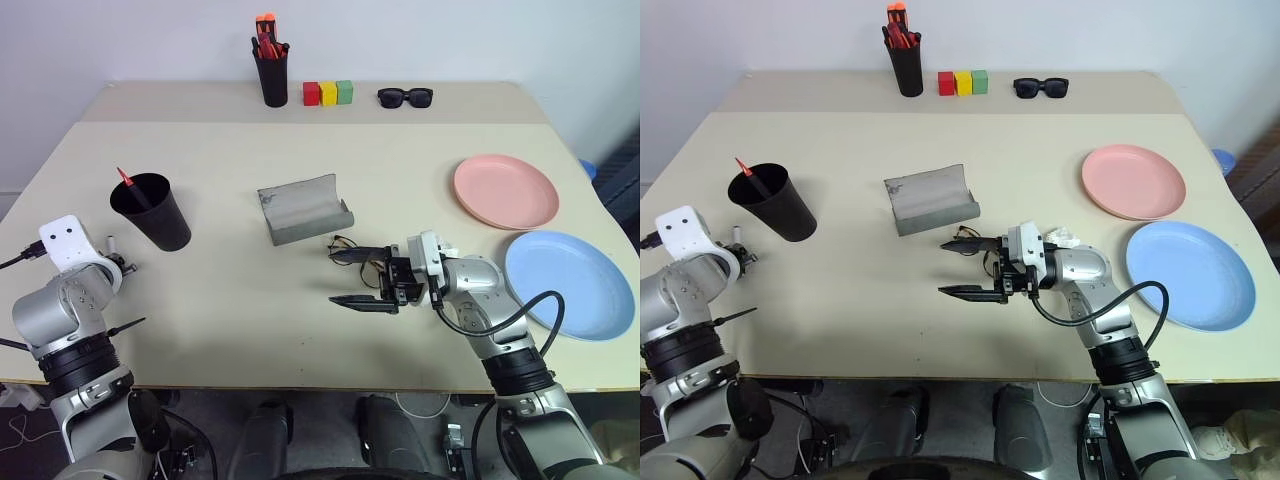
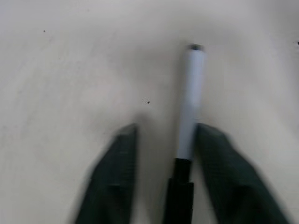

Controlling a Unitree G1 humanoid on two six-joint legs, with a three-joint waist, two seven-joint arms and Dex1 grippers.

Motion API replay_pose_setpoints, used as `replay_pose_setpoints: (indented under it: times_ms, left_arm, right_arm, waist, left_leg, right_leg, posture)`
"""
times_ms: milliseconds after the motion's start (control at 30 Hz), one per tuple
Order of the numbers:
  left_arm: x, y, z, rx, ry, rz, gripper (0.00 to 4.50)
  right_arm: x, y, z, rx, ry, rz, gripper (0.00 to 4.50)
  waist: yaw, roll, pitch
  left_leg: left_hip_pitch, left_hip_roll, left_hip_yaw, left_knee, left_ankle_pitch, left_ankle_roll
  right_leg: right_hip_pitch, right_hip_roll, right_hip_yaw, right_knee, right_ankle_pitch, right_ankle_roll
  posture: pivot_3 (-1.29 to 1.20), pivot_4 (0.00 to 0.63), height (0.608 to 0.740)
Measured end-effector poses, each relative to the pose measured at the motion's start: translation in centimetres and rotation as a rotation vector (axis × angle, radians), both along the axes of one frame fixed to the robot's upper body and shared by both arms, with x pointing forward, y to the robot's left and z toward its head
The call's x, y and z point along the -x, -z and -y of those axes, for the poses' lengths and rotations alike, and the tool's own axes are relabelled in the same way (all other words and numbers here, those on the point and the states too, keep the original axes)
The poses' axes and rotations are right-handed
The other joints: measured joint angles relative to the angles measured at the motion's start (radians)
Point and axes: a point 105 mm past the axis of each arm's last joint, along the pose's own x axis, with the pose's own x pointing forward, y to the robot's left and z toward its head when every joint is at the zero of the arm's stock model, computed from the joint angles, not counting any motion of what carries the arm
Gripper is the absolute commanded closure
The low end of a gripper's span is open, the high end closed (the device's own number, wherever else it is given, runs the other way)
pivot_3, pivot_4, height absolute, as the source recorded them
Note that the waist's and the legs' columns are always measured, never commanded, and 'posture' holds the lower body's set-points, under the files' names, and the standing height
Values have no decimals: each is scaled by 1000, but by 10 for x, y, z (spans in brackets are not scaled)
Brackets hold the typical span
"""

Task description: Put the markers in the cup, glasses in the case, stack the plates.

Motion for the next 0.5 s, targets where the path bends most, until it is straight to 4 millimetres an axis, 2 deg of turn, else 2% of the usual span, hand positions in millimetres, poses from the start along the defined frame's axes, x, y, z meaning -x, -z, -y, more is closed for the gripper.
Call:
replay_pose_setpoints:
  times_ms: [33,67,300,500]
  left_arm:
    - [0,0,0,1,-2,1,4328]
    - [1,-3,-1,-3,-8,12,4429]
    - [5,-5,11,12,0,38,4429]
    - [23,-7,20,7,31,39,4429]
  right_arm:
    - [0,1,0,0,1,-2,1358]
    - [0,1,0,0,2,-5,1358]
    - [1,2,0,-1,3,-8,1358]
    - [0,2,1,-1,4,-10,1358]
  waist:
    - [0,0,0]
    - [0,0,0]
    - [1,0,0]
    - [-1,0,0]
  left_leg:
    - [0,0,0,0,0,0]
    - [0,0,0,0,0,0]
    - [0,0,0,0,0,0]
    - [0,0,0,0,0,0]
  right_leg:
    - [0,0,0,0,0,0]
    - [0,0,0,0,0,0]
    - [0,0,0,0,0,0]
    - [0,0,0,0,0,0]
  posture:
    - [0,150,740]
    - [0,150,740]
    - [0,150,740]
    - [0,150,740]
